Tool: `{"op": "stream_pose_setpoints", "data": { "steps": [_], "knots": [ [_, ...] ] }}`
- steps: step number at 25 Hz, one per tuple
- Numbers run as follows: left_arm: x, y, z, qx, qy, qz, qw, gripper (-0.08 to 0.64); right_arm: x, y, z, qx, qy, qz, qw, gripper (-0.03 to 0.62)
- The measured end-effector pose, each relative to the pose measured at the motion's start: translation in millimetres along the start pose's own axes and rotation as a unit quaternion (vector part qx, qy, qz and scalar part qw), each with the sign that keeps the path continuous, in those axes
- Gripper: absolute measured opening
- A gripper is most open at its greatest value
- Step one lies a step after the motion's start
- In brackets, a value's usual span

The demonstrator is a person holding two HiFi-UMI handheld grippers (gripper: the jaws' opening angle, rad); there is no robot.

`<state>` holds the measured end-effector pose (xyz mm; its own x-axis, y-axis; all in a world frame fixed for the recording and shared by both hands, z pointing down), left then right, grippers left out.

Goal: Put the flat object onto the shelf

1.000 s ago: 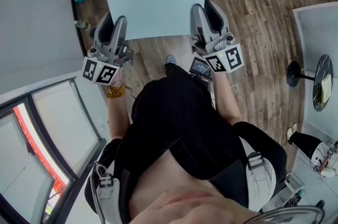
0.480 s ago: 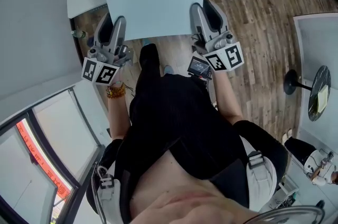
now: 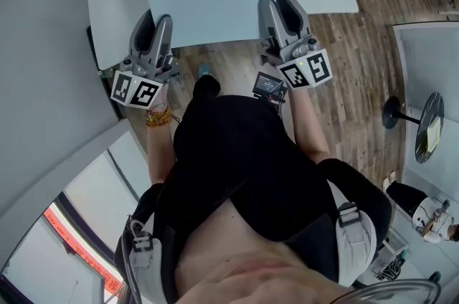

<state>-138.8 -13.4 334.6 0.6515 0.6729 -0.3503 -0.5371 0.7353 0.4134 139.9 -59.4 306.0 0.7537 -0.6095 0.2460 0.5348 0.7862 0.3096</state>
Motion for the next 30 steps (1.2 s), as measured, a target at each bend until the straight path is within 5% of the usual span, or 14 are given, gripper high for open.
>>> {"op": "stream_pose_setpoints", "data": {
  "steps": [6, 18, 24, 30],
  "knots": [
    [-85.7, -47.9, -10.0, -0.023, 0.013, 0.012, 0.9996, 0.183, 23.3, -79.2, 21.8, -0.013, 0.003, 0.022, 1.000, 0.115],
    [-133.9, -64.1, 26.7, -0.074, 0.042, -0.032, 0.9958, 0.183, 69.8, -114.2, 74.8, -0.073, -0.032, 0.029, 0.996, 0.115],
    [-157.8, -66.8, 43.4, -0.108, 0.077, -0.067, 0.9889, 0.183, 88.7, -132.6, 103.7, -0.124, -0.056, 0.039, 0.990, 0.115],
    [-231.2, -91.1, 93.9, -0.147, 0.116, -0.089, 0.9783, 0.183, 140.6, -176.1, 165.5, -0.183, -0.072, 0.061, 0.979, 0.117]
  ]
}}
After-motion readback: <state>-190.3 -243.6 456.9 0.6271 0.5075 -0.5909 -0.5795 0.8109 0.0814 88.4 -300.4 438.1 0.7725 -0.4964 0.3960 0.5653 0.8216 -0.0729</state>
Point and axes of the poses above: the fingertips, and each gripper's own axes: y backward along the fingers, x to its right, z out of its underside, the point moved 5 cm from there along y, backward along the fingers, and after that the axes turned 9 degrees about z, right-handed, at the moved point
